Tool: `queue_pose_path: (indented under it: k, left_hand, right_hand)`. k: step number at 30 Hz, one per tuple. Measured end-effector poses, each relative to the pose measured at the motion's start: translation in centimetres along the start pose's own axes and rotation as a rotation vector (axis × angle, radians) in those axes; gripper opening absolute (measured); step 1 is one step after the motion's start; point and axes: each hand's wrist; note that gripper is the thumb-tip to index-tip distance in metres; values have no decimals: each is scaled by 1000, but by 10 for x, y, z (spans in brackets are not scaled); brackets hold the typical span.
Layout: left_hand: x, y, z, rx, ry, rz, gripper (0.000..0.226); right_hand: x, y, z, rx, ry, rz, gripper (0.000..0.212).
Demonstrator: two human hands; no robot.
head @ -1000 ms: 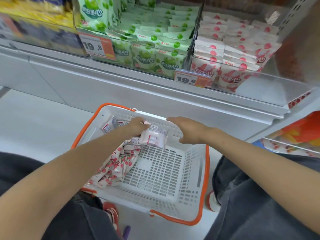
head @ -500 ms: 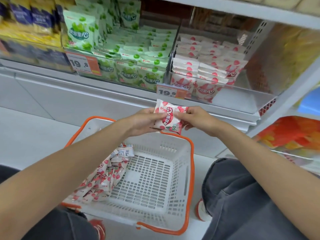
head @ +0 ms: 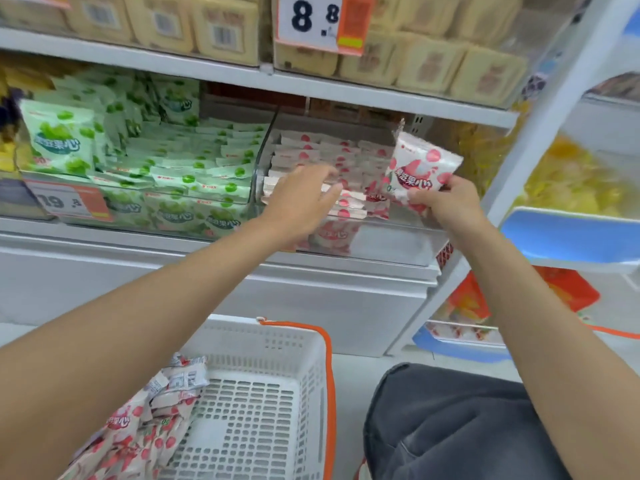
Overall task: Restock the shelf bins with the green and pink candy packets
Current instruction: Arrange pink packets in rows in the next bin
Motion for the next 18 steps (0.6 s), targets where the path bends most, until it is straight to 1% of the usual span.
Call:
queue_pose_path:
  k: [1,2,3,5,8,10,13,16,18]
  left_hand:
    - [8,-6,7,25,-131,14,41]
    - [15,-9,13,35,-230,30,41]
    - [21,-8,19,28,-294,52,44]
    - [31,-5,31,31,-370,58,57]
    - [35,-3,37,56,-413,20,74]
    - [36,-4,37,66,-432,18,75]
    - [37,-3,38,85,-440,-6,71]
    - [38,-2,39,106,-425,-41,69]
    - [38,-3,40,107,-421,-37,70]
  right_hand:
    - [-4,-15,-8,75,44,-20,27]
    - [-4,-28,-14,151,106,0,27]
    - [-1,-41,-21,204,182,37,26]
    - [13,-62,-30,267,305,133,23]
    - [37,-90,-40,291,434,221,27]
    - [47,-97,-39,314,468,250,24]
    - [58,-102,-39,359,457,275,29]
    - [68,-108,-45,396,424,295,22]
    - [71,-110,-49,366,465,317,9]
Point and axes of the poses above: each hand's wrist, its own y-axis away from the middle knuckle, its own x-axis out of the palm, z = x × y, and after that the axes turned 2 degrees about -x, right-handed
